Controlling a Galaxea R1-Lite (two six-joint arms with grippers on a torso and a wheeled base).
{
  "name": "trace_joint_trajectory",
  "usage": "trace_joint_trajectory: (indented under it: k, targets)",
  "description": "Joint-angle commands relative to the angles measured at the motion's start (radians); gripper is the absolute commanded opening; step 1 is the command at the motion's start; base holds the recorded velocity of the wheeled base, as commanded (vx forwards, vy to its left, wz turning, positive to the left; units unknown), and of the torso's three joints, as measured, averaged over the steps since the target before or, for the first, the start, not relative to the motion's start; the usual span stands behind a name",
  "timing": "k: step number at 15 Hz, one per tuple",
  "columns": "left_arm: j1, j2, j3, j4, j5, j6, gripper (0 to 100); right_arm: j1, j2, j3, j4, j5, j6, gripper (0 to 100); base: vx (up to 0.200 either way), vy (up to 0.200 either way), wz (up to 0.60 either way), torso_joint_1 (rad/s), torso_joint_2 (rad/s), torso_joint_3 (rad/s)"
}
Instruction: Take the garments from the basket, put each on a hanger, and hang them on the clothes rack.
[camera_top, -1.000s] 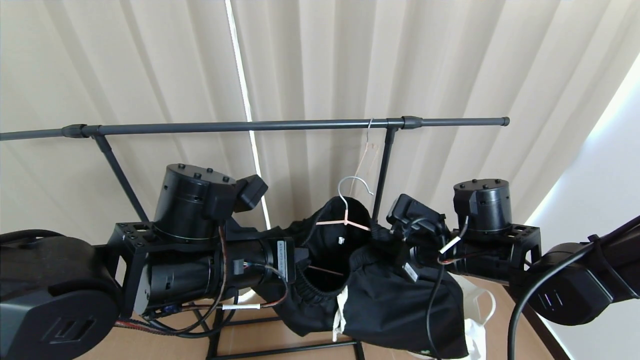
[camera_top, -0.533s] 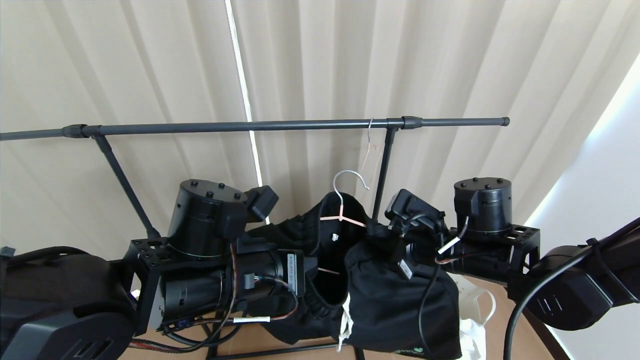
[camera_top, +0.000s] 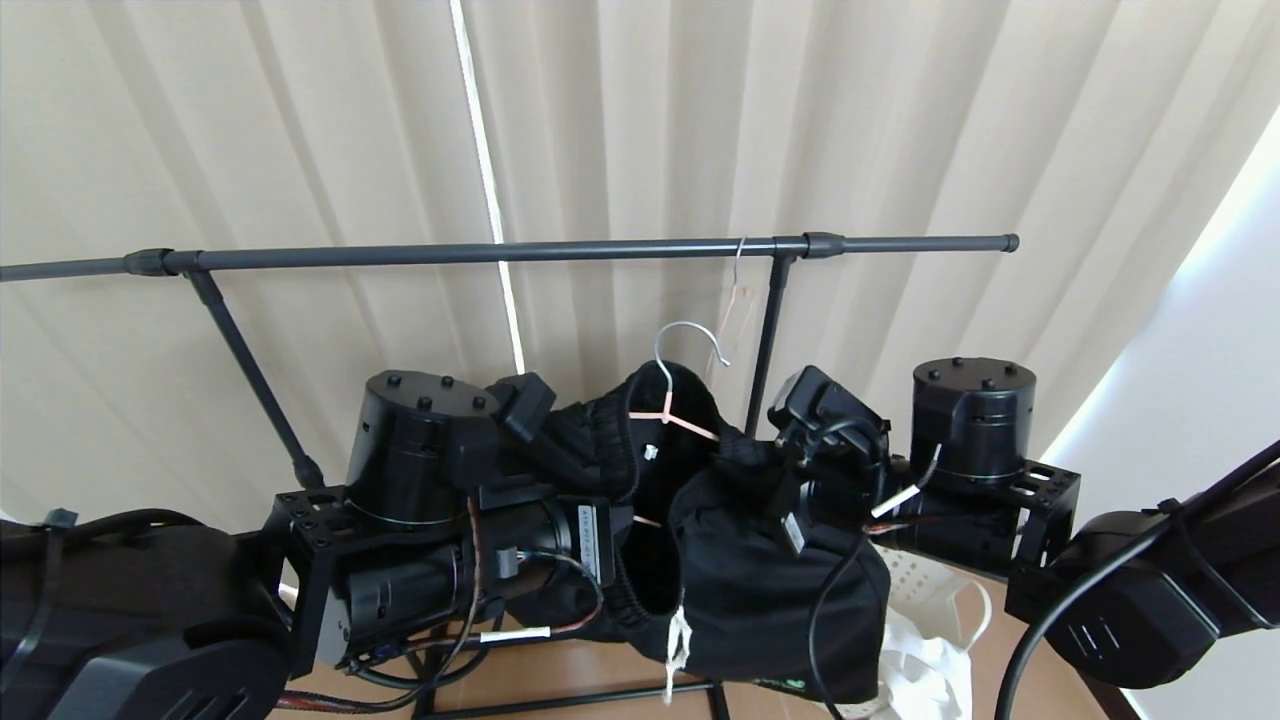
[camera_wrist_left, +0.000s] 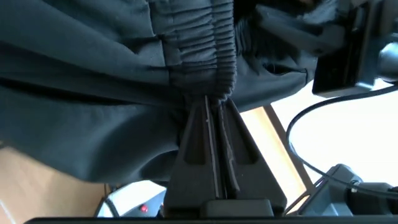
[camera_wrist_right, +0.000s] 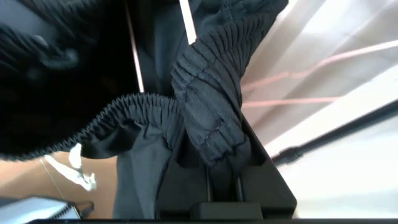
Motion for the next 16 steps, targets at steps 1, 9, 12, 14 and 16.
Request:
trace_joint_trajectory:
  k: [1,9,12,14,16]
  targets:
    - [0.001,0.005,0.017,-0.016,0.000,0.000,0,0.007,0.002,0.006,-0.016,0.000,0.007,0,0.000,0.000,0.00,0.000,0.00,0.000]
    - [0.004,0.034,0.071,-0.168,0.000,0.000,0,0.041,-0.010,0.033,-0.105,0.000,0.031,0,0.000,0.000,0.00,0.000,0.00,0.000]
    - [0.005,0.051,0.089,-0.237,0.012,0.000,0,0.055,-0.033,0.046,-0.107,0.000,0.033,0,0.000,0.000,0.00,0.000,0.00,0.000]
    - [0.005,0.068,0.087,-0.262,0.038,0.000,0,0.068,-0.044,0.049,-0.107,0.000,0.033,0,0.000,0.000,0.00,0.000,0.00,0.000]
    - [0.005,0.082,0.089,-0.294,0.059,0.000,0,0.073,-0.053,0.055,-0.108,0.000,0.033,0,0.000,0.000,0.00,0.000,0.00,0.000]
